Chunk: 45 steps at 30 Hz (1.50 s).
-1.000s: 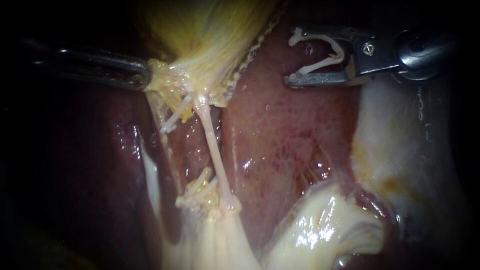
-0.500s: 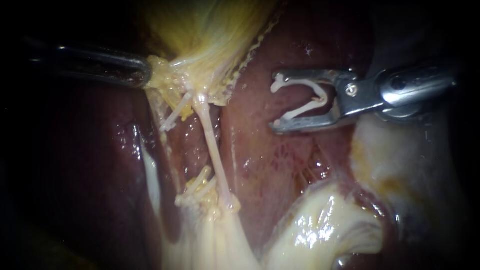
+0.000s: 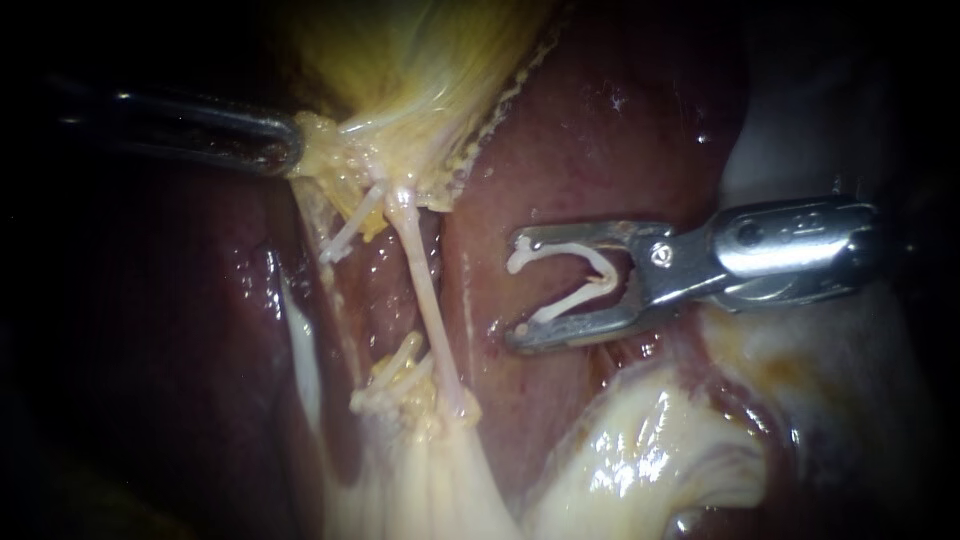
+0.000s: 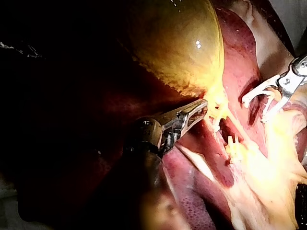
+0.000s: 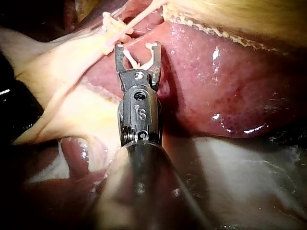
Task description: Clipping first clip right tube
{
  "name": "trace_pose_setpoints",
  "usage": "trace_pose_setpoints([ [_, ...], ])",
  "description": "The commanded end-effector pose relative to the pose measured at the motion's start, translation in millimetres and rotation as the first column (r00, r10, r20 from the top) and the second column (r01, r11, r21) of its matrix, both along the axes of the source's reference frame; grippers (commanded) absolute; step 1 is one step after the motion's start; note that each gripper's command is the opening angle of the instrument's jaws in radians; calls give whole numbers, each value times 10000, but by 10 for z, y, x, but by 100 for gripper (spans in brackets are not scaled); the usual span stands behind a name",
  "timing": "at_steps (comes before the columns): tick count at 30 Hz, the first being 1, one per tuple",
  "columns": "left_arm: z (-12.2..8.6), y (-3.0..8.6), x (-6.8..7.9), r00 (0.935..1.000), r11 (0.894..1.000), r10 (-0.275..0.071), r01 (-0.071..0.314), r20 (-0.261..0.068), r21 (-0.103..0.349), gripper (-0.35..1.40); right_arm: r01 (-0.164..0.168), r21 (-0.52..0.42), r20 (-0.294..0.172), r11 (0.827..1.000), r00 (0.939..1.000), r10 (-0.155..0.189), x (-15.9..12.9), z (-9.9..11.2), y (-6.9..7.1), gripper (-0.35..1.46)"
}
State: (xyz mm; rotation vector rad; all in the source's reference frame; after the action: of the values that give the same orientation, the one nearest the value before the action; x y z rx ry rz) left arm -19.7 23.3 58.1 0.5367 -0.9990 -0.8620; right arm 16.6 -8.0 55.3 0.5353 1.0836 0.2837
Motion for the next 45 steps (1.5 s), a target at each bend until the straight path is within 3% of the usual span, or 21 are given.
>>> trace_pose_setpoints([
  [1, 1, 0, 0, 10000, 10000, 1, -1, -3, -3, -35, -19, 45, 28, 10000, 10000, 18, 2, 2, -2, 49],
  [4, 1, 0, 0, 10000, 10000, 0, 0, -4, -4, -35, -93, 193, 58, 9998, 9999, 92, 8, 8, -10, 49],
  [13, 2, -1, -1, 10000, 10000, -4, 4, -10, -13, -35, 178, 815, 33, 9965, 9998, -181, 24, 28, -31, 48],
  [25, 2, -2, -1, 10000, 10000, -8, 8, -14, -18, -35, 515, 1914, -446, 9802, 9980, -438, 47, 46, -46, 48],
  [30, 3, -2, -1, 10000, 10000, -10, 10, -16, -21, -35, 383, 2861, -881, 9574, 9960, -135, 55, 49, -48, 48],
  [34, 3, -3, -2, 10000, 10000, -12, 12, -18, -24, -35, 402, 3689, -1222, 9286, 9925, 56, 58, 45, -50, 48],
  [40, 3, -3, -2, 10000, 10000, -13, 13, -19, -25, -35, 633, 4432, -1549, 8942, 9879, 68, 61, 35, -56, 47],
  [45, 3, -3, -2, 10000, 10000, -12, 12, -19, -25, -35, 767, 4648, -1640, 8821, 9865, 7, 63, 28, -63, 45],
])
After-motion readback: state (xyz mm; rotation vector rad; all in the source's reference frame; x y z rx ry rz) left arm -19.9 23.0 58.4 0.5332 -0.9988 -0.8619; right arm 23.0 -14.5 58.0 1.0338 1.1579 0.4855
